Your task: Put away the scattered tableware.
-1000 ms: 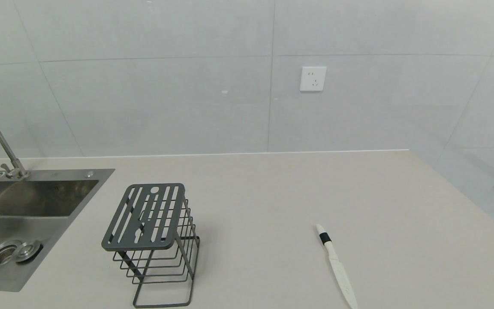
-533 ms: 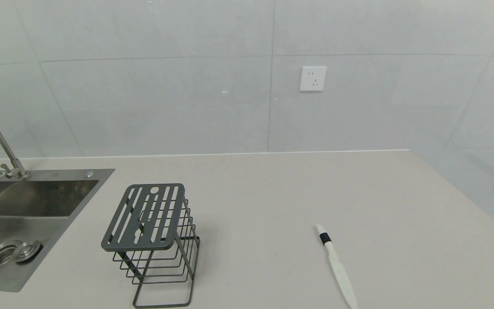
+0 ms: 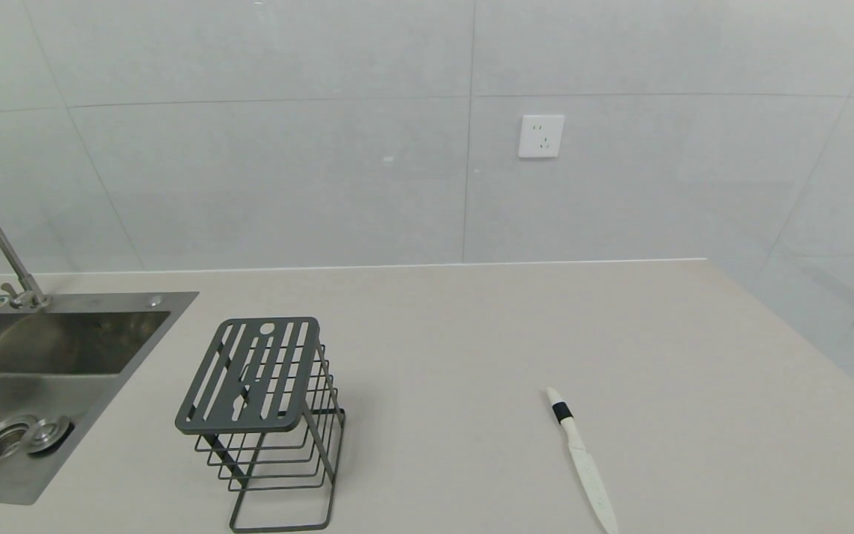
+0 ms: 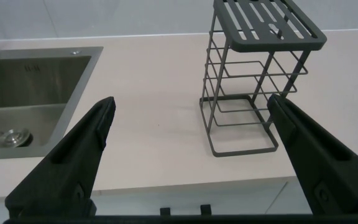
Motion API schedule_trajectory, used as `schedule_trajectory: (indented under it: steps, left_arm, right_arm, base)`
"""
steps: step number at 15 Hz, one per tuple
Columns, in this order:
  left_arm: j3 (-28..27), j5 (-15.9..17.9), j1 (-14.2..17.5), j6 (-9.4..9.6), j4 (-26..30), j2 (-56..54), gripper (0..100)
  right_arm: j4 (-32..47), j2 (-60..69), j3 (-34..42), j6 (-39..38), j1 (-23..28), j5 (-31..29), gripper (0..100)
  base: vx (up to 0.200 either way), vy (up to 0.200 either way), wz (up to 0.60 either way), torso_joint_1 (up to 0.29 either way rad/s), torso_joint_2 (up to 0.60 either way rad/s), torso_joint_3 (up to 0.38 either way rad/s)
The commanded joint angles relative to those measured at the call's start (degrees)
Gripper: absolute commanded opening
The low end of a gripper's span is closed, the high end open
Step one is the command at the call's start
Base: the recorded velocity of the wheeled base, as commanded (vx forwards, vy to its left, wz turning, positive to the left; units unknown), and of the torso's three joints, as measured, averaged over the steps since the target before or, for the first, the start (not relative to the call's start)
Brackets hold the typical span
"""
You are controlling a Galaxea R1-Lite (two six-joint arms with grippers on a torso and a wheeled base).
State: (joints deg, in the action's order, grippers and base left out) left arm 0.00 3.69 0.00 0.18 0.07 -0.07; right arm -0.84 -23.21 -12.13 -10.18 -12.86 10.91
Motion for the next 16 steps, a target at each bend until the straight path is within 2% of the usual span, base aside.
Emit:
schedule_trajectory:
  steps: [1,5,10,13,15,16]
  left_arm:
    - [0.0,0.0,0.0,-0.01,0.01,0.07,100]
    - [0.0,0.0,0.0,0.08,0.01,0.07,100]
    - [0.0,0.0,0.0,0.08,0.01,0.07,100]
    - [0.0,0.0,0.0,0.08,0.01,0.07,100]
    - [0.0,0.0,0.0,0.08,0.01,0.07,100]
    - [0.0,0.0,0.0,0.08,0.01,0.07,100]
  right_arm:
    - [0.31,-11.59,-0.44,-1.33,-3.66,0.25,100]
    - [-0.83,-27.06,-2.11,-1.25,-5.33,0.34,100]
    - [-5.57,-43.23,-7.03,6.84,-4.72,0.95,100]
    - [-11.2,-54.75,-8.61,11.85,-5.07,0.87,100]
    - [-12.43,-56.42,-8.79,12.55,-5.16,0.69,100]
    - [-17.79,-61.6,-9.49,12.82,-5.16,0.43,100]
  base:
    - [0.0,0.0,0.0,0.0,0.0,0.0]
    - [0.0,0.0,0.0,0.0,0.0,0.0]
    - [0.0,0.0,0.0,0.0,0.0,0.0]
    - [0.0,0.0,0.0,0.0,0.0,0.0]
    - [0.0,0.0,0.0,0.0,0.0,0.0]
    - [0.0,0.0,0.0,0.0,0.0,0.0]
